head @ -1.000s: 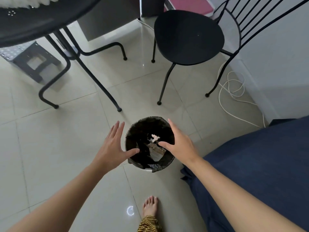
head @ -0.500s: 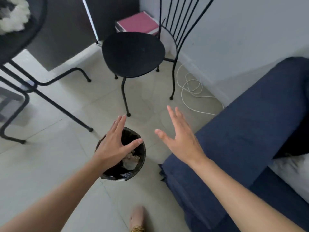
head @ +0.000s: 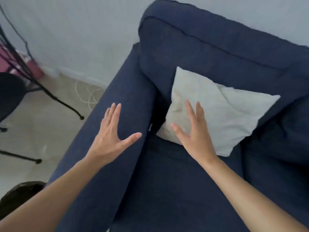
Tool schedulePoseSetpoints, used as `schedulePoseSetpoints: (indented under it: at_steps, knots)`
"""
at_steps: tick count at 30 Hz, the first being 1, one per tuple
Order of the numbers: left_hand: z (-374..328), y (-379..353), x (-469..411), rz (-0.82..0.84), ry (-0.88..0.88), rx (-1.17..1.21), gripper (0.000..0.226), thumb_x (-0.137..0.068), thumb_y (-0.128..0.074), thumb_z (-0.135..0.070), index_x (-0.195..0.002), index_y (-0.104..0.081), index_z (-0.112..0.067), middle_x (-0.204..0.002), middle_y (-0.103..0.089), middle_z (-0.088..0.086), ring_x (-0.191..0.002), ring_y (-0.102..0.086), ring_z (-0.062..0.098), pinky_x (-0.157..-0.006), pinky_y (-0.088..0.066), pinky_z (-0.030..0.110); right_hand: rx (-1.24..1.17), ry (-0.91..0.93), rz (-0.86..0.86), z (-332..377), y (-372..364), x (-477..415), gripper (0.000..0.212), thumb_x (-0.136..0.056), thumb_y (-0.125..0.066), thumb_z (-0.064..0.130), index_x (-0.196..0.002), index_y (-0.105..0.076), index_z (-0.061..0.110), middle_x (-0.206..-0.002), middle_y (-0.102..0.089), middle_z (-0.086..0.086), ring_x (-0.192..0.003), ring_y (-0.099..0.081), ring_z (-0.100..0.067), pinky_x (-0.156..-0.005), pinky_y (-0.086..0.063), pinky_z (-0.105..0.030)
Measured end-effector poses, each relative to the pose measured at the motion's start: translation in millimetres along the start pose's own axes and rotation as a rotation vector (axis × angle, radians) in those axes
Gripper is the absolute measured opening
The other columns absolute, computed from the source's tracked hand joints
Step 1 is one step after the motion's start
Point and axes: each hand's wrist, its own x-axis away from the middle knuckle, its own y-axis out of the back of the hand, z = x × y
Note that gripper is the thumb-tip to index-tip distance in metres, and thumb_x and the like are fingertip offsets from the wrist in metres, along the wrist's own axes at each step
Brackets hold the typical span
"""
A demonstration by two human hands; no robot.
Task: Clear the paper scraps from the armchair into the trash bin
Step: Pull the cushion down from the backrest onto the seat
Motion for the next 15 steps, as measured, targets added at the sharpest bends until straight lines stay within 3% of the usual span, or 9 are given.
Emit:
schedulePoseSetpoints:
  at_steps: [4,9,12,15]
  knots:
    - [-57,-60,-51,0.074,-0.035,0.022,0.116,-0.071,-0.055,-0.084,-0.156,0.009,-0.037,-0.164,0.009,-0.021,-0.147,0.010,-0.003,-0.118,-0.012,0.035,-0.009,-0.113,-0.156,-84,64,-4,0.085,-0.093,-0.054,0.066,-0.155,0.004,0.059,-0.173,0.011,-0.004,-0.159,0.011,-0.019,-0.125,-0.016,-0.057]
    - [-102,-115,-103,0.129,-0.033,-0.001,0.123,-0.067,-0.059,-0.085,-0.155,0.011,-0.038,-0.164,0.008,-0.020,-0.150,0.002,0.004,-0.120,-0.016,0.044,-0.020,-0.240,-0.291,-158,106,-19,0.093,-0.090,-0.058,0.069,-0.158,0.003,0.053,-0.170,0.019,-0.013,-0.158,0.014,-0.030,-0.123,-0.011,-0.064]
    - [-115,-141,-130,0.136,0.009,0.031,0.130,-0.064,-0.068,-0.082,-0.155,0.014,-0.038,-0.165,0.009,-0.018,-0.150,0.002,0.005,-0.120,-0.017,0.045,-0.136,-0.344,-0.306,-190,110,-33,0.103,-0.084,-0.064,0.073,-0.152,0.013,0.061,-0.168,0.027,-0.012,-0.158,0.016,-0.031,-0.123,-0.011,-0.064]
    - [-121,-160,-151,0.111,0.142,0.143,0.137,-0.059,-0.075,-0.079,-0.151,0.021,-0.042,-0.164,0.009,-0.016,-0.151,-0.002,0.011,-0.119,-0.019,0.046,-0.310,-0.392,-0.249,-211,105,-48,0.116,-0.079,-0.072,0.070,-0.151,0.018,0.060,-0.171,0.017,0.000,-0.158,0.008,-0.020,-0.125,-0.012,-0.058]
